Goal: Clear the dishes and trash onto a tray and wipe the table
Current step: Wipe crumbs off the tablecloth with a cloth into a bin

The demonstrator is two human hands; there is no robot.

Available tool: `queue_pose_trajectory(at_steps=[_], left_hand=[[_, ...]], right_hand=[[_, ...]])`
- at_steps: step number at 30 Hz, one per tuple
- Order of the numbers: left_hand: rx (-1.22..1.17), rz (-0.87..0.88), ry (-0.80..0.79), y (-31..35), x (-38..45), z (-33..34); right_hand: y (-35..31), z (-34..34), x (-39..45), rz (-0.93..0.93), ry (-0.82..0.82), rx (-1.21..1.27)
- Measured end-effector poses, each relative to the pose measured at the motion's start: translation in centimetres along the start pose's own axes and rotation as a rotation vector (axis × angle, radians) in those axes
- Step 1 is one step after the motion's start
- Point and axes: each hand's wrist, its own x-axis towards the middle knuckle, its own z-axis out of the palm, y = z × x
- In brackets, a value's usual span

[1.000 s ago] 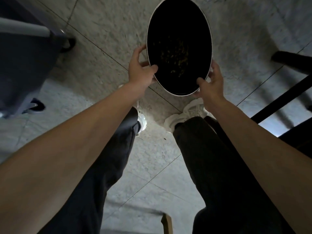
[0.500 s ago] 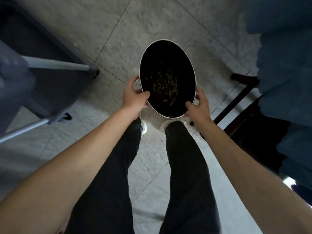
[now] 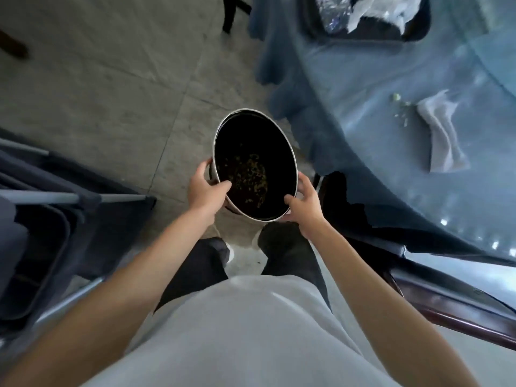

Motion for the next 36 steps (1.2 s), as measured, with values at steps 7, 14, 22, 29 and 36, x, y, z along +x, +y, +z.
queue_pose_trajectory(at_steps=[7,14,22,29,36], left_hand=[[0.122,0.066,0.005,3.5,-1.8,6.5],[0.101,-0.005,0.090,3.8,-2.5,13.6],[0.043,-0.097,0.118,2.9,-2.8,17.1],[-0.006,-0.138,0.136,2.9,-2.0,18.3],[0.019,-0.141,0.142,2.9,-1.3,19.5]], right_hand=[[-1.1,-5.1,1.7,0.098,0.020,0.119],[-2.0,-11.3,4.7,0.141,-0.003,0.026],[-1.5,-14.9,7.0,0.135,-0.022,-0.063],[-2.4,-18.0,6.2,-0.261,0.163,-0.526],[-4.8,-24.8,7.8,-0.641,0.537,-0.832]])
